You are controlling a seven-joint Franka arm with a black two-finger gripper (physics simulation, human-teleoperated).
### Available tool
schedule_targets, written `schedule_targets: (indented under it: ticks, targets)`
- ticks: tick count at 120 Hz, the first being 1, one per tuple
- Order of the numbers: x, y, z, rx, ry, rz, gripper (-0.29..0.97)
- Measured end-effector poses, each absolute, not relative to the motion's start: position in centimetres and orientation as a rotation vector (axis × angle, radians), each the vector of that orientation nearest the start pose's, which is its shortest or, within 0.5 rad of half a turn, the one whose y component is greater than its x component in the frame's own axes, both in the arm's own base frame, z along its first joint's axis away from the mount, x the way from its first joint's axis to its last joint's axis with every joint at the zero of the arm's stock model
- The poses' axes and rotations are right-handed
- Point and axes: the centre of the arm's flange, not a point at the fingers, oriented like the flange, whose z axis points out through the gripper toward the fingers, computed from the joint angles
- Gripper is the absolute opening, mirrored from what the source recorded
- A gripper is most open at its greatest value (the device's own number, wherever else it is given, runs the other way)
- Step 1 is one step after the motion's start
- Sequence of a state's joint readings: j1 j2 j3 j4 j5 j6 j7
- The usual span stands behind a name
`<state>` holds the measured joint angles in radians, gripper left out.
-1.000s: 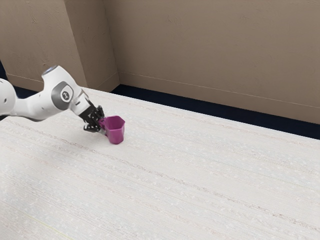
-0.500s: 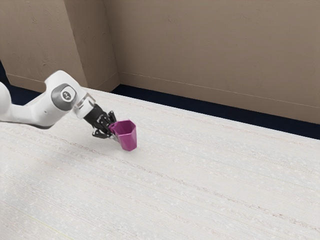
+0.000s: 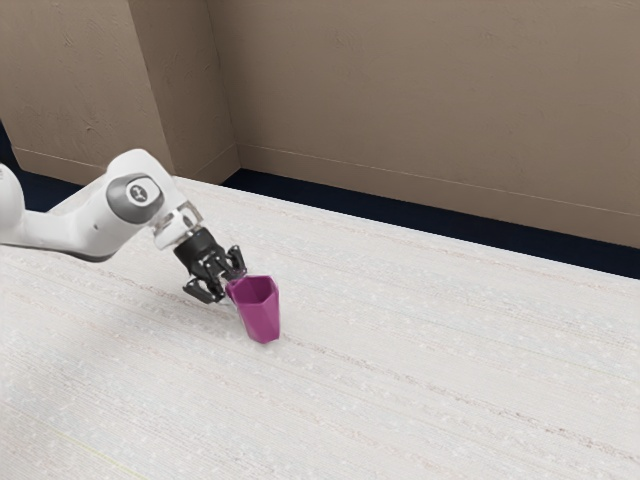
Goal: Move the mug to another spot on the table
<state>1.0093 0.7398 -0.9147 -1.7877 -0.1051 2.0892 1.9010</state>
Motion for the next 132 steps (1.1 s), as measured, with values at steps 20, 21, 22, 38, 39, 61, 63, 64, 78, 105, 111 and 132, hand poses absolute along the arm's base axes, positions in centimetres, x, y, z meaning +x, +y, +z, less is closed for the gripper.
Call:
schedule_targets:
  ticks: [20,21,22,38,39,61,63,64,78,105,111,132]
  targets:
    - [62.5,10.8,27.0,-2.381,2.63,-0.846,0.43]
    - [62.5,10.8,27.1,-2.38,2.63,-0.847,0.44]
    - [62.5,10.8,27.1,-2.379,2.631,-0.848,0.45]
    - [63.1,10.8,30.7,-2.311,2.615,-0.85,0.56]
    - [63.2,10.8,31.0,-2.306,2.612,-0.848,0.56]
    - [63.2,8.9,39.8,-2.144,2.566,-0.765,0.63]
    - [63.1,8.4,41.1,-2.12,2.557,-0.742,0.63]
    - [63.0,8.2,41.8,-2.108,2.552,-0.731,0.63]
    - [62.1,4.4,48.5,-1.975,2.498,-0.595,0.65]
    - [61.3,-1.3,53.4,-1.811,2.429,-0.348,0.67]
    - [61.4,-2.2,54.0,-1.785,2.414,-0.313,0.67]
    - [61.5,-3.5,54.6,-1.777,2.354,-0.202,0.68]
